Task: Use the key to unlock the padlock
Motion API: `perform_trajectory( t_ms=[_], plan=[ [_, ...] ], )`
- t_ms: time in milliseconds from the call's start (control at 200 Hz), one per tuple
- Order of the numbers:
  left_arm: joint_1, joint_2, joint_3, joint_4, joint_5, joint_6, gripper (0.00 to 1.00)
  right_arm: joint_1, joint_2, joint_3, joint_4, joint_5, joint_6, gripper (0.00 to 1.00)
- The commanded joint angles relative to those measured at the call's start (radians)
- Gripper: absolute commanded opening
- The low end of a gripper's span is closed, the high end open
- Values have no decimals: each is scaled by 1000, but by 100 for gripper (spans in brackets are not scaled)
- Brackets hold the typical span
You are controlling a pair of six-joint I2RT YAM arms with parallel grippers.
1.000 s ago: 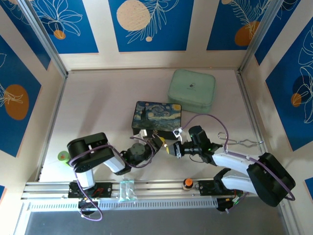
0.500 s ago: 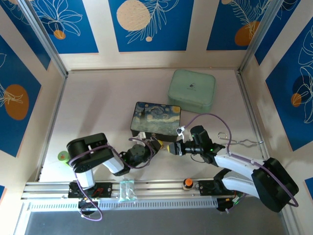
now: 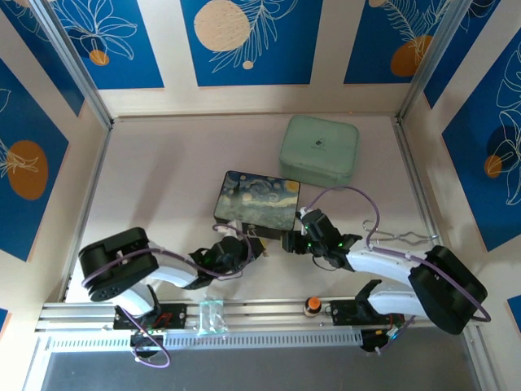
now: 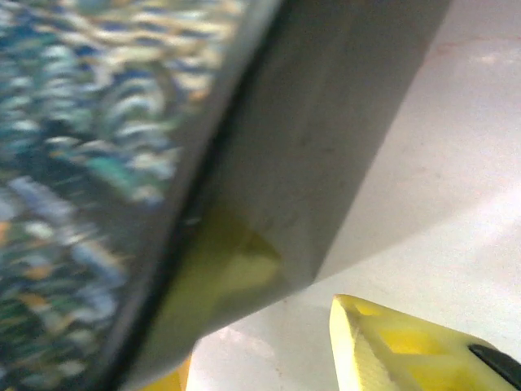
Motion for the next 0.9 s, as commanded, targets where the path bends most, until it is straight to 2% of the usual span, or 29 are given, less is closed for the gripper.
perform_trajectory(
  t_ms=[0,70,140,350,450,540,745,895],
  plan=[
    [28,-51,19,-180,57,87,6,21,16,40,-17,80,44,47],
    [41,-78,22,-263,58,124,12,25,15,40,-15,83,50,47],
    [48,-105,34,-359,38,164,12,30,14,39,-9,80,54,47],
    [51,-160,62,-498,-24,250,15,36,14,33,3,75,54,46],
    [51,-160,91,-567,-35,283,21,36,10,29,0,73,56,46],
    [51,-157,97,-599,-45,300,25,36,7,29,-7,71,59,46],
    [49,-146,87,-563,-48,313,24,39,8,26,-1,68,59,45],
    [43,-151,97,-601,-69,328,22,38,11,24,-3,71,56,45]
  ],
)
